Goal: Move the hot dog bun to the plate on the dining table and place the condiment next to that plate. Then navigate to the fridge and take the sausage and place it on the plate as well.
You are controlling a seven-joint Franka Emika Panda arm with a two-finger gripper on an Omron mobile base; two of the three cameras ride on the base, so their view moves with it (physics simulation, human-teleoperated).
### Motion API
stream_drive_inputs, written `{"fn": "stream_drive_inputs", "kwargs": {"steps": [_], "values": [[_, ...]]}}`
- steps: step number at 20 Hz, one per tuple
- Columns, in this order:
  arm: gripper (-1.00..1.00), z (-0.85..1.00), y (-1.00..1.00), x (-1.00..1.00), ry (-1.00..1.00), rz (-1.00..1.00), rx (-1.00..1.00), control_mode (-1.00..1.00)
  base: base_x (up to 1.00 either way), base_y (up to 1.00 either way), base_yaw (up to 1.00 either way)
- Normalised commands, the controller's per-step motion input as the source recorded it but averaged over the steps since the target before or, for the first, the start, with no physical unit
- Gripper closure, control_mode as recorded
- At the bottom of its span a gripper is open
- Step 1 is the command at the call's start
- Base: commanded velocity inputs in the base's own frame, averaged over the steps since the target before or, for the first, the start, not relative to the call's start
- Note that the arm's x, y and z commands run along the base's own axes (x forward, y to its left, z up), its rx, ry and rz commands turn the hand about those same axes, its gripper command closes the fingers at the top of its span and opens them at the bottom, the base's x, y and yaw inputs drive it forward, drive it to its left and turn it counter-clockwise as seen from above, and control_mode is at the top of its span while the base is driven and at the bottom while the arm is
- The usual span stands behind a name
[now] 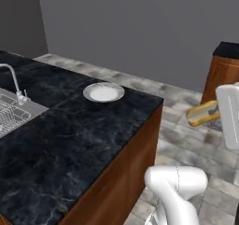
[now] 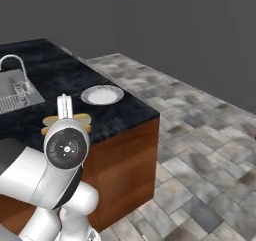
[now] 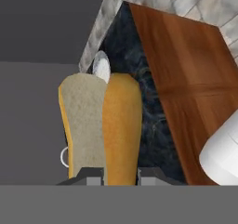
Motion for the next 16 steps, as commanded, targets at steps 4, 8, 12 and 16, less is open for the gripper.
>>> {"fn": "stream_drive_inputs", "kwargs": {"steps": [4,8,12,16], "values": [[1.00,0.00,0.00,0.00,0.00,0.00,0.00,1.00,0.48,-0.62,0.54],[1.00,0.00,0.00,0.00,0.00,0.00,0.00,1.00,0.49,-0.62,0.54],[1.00,0.00,0.00,0.00,0.00,0.00,0.00,1.00,0.50,-0.66,0.51],[1.00,0.00,0.00,0.00,0.00,0.00,0.00,1.00,0.50,-0.65,0.51]]}}
